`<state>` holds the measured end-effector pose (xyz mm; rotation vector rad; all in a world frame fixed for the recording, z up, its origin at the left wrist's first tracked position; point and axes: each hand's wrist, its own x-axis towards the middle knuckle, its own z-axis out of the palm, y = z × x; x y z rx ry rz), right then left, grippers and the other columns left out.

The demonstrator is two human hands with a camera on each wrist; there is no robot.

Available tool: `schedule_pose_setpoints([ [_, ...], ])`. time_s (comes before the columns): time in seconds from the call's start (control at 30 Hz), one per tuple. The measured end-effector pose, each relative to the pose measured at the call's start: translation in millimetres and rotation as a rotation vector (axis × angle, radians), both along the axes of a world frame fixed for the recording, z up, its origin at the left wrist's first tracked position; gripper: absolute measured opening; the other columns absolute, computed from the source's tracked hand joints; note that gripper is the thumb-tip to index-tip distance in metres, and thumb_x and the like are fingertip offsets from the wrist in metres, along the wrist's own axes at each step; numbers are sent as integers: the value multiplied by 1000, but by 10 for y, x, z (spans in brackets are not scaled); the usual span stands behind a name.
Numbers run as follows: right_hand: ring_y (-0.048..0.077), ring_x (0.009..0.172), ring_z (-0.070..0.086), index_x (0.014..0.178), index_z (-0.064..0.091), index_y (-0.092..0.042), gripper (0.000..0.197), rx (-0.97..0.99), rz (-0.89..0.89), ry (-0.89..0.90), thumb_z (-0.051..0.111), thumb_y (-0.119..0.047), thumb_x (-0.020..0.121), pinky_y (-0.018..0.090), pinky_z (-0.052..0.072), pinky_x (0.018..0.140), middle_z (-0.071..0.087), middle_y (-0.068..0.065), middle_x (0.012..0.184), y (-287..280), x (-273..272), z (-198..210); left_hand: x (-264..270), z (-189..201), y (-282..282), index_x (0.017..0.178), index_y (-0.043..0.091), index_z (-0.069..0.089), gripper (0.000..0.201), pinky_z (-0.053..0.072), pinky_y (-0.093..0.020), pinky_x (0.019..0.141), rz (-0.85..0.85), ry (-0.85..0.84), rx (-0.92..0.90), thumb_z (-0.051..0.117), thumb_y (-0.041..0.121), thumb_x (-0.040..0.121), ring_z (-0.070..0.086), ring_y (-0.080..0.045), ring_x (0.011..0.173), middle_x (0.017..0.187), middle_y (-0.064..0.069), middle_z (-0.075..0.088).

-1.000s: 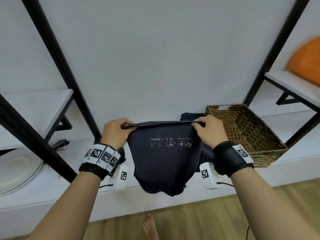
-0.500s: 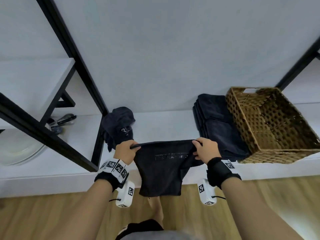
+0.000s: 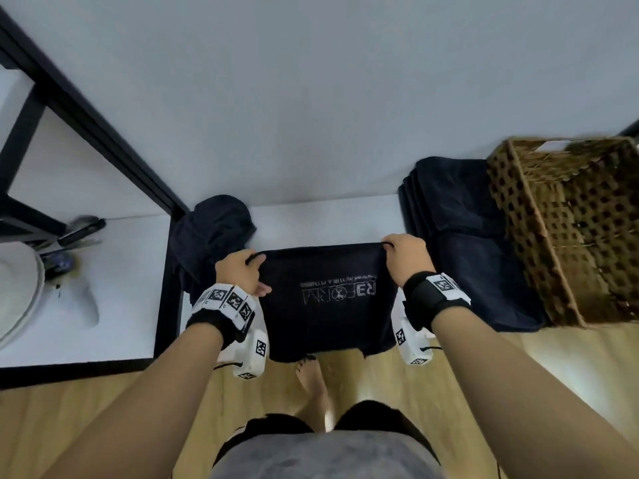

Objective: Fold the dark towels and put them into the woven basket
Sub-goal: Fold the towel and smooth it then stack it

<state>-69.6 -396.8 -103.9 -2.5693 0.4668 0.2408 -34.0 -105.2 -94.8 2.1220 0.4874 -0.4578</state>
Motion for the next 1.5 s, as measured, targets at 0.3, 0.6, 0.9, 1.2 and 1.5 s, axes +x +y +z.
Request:
schedule_pose_setpoints([
  [0.3,31,126,48,134,54,-8,38,110,43,154,50,-6,97,31,37,104,48,17,140,89,279,-644,428,-656,-111,120,0,57,23,60,-37,54,195,166,-215,53,6,99,68,-42,78,110,-29,60],
  [0.6,24,125,46,136,50,-12,43,32,214,196,54,-10,93,33,46,101,42,6,139,304,-485,-807,662,-1040,-202,105,-7,59,17,59,-41,52,195,225,-121,54,8,99,70,-43,78,80,-20,60],
  [0.9,27,142,21,154,20,-18,71,-81,199,370,56,-21,93,38,36,111,9,9,162,299,-688,-993,309,-1001,-237,126,9,52,38,61,-33,67,121,-48,-11,65,4,90,70,-26,84,125,-10,55],
  [1.2,27,145,18,155,18,-19,73,-113,209,336,55,-28,93,39,36,111,7,8,163,279,-734,-1073,-620,-1162,-263,148,19,34,91,37,-38,110,-797,27,597,81,40,73,34,-28,136,149,-11,29],
  [1.5,28,150,4,150,27,-30,63,-38,146,275,50,-30,91,41,17,121,2,10,164,76,-346,-1174,-216,-1324,-178,154,35,1,108,6,-48,121,-849,116,660,75,49,76,-7,-25,150,162,-3,-16],
])
